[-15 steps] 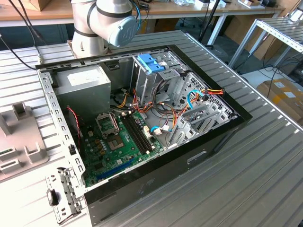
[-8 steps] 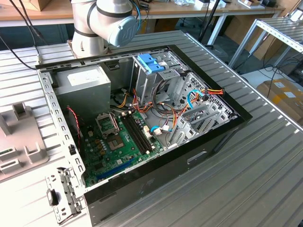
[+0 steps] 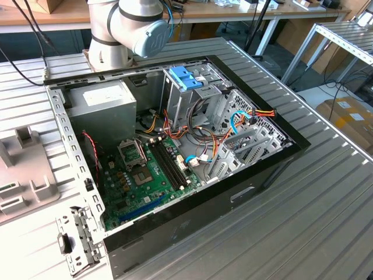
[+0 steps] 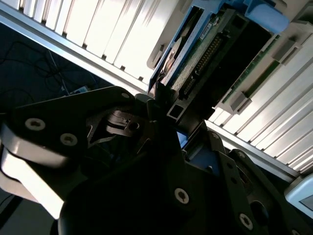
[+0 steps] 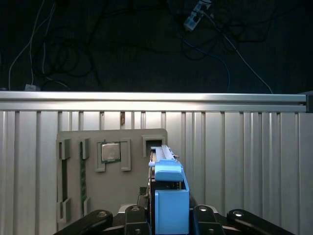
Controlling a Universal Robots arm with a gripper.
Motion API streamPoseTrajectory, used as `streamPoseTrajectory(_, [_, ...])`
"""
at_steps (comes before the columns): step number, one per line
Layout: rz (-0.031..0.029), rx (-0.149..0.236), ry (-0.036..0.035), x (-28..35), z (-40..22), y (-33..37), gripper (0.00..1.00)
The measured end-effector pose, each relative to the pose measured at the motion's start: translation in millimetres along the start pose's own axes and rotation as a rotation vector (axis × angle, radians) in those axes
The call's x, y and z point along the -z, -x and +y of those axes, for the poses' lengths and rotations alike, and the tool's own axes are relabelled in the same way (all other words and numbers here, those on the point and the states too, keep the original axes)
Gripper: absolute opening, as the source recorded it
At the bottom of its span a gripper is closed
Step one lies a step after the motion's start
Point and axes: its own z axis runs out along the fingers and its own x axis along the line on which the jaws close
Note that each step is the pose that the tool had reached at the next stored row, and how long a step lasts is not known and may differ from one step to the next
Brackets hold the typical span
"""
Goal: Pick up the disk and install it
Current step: 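Pick up the disk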
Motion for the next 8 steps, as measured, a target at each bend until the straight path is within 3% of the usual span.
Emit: streamPoseTrajectory(8, [-0.0008,0.0,-0.0001,7.4,0.3,0.3,0.36])
